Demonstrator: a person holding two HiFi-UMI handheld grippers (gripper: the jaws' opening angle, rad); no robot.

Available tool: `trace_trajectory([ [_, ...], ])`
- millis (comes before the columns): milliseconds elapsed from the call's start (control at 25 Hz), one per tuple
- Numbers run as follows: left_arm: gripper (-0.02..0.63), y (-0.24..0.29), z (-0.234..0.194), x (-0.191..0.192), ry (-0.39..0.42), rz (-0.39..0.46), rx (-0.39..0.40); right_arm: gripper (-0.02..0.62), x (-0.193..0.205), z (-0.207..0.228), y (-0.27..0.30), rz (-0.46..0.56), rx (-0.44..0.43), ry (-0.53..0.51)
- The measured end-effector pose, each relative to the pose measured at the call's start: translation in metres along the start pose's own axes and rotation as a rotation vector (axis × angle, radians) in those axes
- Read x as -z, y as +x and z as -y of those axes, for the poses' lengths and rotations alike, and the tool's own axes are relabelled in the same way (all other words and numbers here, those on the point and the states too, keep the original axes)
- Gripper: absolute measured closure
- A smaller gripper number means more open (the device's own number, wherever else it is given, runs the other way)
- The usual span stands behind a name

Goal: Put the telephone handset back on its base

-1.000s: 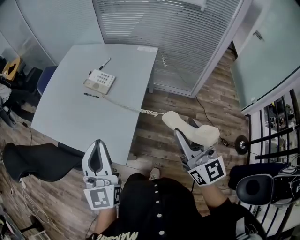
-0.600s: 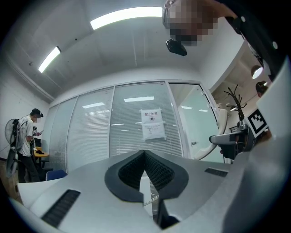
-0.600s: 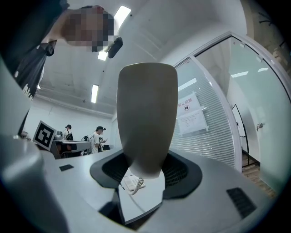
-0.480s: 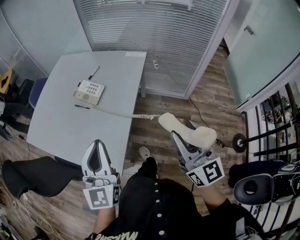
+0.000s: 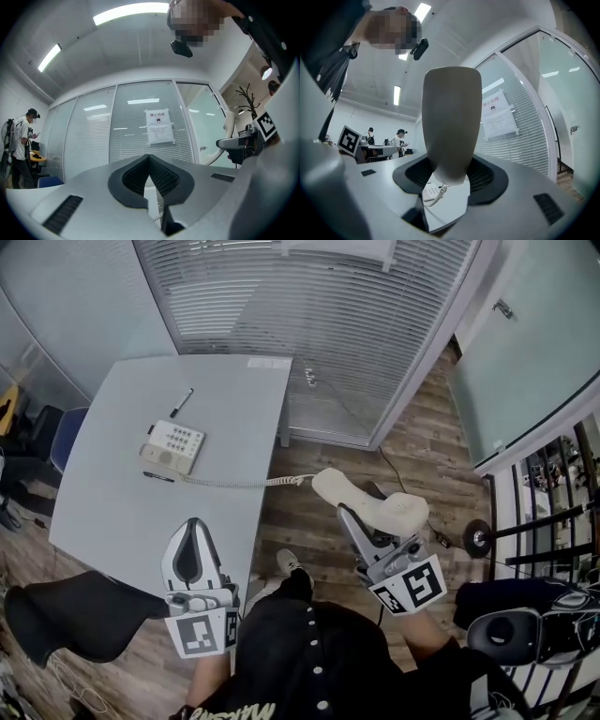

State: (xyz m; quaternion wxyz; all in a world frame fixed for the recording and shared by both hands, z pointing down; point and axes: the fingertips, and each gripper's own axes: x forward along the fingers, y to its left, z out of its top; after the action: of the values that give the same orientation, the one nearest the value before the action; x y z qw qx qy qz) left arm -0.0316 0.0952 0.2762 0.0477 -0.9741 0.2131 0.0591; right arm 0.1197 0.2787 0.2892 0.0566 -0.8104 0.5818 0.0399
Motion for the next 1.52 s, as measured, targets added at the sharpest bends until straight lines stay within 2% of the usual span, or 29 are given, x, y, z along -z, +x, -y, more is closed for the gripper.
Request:
trace_trajectory([
  [400,0.592,0.052,-0.015,0.006,-0.017,-0.018,-0.028,0.367,0.000,0.030,0.049,-0.028,-0.021,0.009],
  [960,0.592,0.136,-0.040,0.019,-0.043,0.005,-0.048,0.367,0.000,0.074,0.129,-0.037,-0.049,-0.021],
  [1400,0.592,0.139,-0.071,0.029,-0.047,-0.013,-0.132,0.367,0.014,0.067,0.170,-0.059,-0.138,-0.014],
  [1520,0.592,0.136,-0.079,0.030,-0.030,-0.028,-0.176,0.367,0.021,0.067,0.183,-0.070,-0.177,0.001],
])
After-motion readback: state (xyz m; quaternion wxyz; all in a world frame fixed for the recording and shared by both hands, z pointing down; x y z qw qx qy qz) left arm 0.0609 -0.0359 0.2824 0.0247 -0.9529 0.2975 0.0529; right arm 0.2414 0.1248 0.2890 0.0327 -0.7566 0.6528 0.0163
